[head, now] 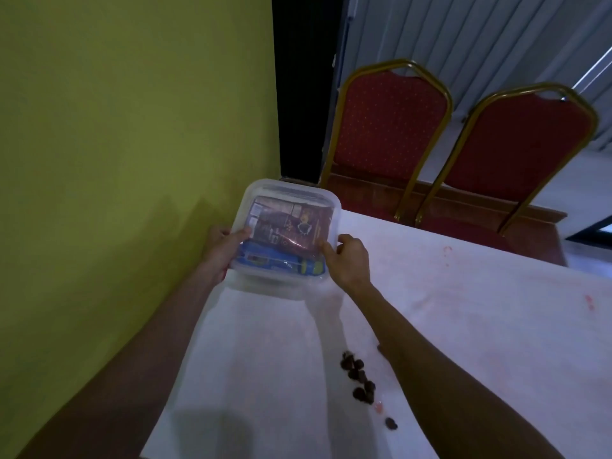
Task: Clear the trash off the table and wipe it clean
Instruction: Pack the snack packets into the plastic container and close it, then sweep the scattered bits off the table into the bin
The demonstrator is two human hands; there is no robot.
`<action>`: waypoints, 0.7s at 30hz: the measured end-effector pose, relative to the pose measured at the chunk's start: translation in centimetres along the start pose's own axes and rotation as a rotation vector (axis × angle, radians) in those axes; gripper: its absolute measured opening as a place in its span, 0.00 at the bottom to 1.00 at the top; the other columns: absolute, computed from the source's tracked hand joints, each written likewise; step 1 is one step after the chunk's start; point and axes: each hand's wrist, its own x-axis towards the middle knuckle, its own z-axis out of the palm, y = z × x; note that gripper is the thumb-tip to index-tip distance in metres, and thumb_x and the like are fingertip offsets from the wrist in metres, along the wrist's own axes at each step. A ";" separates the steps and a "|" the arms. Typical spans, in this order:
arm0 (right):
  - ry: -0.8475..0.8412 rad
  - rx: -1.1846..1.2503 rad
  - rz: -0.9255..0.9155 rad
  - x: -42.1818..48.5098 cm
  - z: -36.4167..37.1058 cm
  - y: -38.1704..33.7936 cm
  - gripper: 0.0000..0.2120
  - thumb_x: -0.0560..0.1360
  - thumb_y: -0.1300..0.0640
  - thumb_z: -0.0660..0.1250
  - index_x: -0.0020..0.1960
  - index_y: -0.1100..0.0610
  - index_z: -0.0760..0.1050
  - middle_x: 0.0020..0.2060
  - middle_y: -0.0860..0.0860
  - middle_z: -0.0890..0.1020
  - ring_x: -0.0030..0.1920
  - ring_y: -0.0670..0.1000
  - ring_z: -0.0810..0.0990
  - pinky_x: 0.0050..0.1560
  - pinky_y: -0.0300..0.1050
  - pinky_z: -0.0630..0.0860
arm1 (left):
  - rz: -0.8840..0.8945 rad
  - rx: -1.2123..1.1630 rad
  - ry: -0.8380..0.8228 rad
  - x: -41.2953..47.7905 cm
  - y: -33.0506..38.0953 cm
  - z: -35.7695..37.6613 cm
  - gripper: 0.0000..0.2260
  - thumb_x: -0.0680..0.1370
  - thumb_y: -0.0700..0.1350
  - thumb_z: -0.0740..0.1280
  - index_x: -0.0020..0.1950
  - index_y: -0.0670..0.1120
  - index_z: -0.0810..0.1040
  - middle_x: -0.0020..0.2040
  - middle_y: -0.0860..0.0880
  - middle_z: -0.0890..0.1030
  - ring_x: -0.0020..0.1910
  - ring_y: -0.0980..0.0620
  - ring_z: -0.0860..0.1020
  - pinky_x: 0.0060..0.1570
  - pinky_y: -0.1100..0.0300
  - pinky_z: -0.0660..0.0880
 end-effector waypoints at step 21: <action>-0.025 -0.282 0.146 4.0 3.8 -1.2 0.23 0.84 0.40 0.50 0.73 0.52 0.58 0.62 0.55 0.76 0.56 0.59 0.81 0.56 0.57 0.80 | 0.126 0.262 0.192 3.8 0.7 4.1 0.25 0.81 0.58 0.61 0.65 0.38 0.67 0.54 0.43 0.74 0.49 0.43 0.74 0.47 0.53 0.70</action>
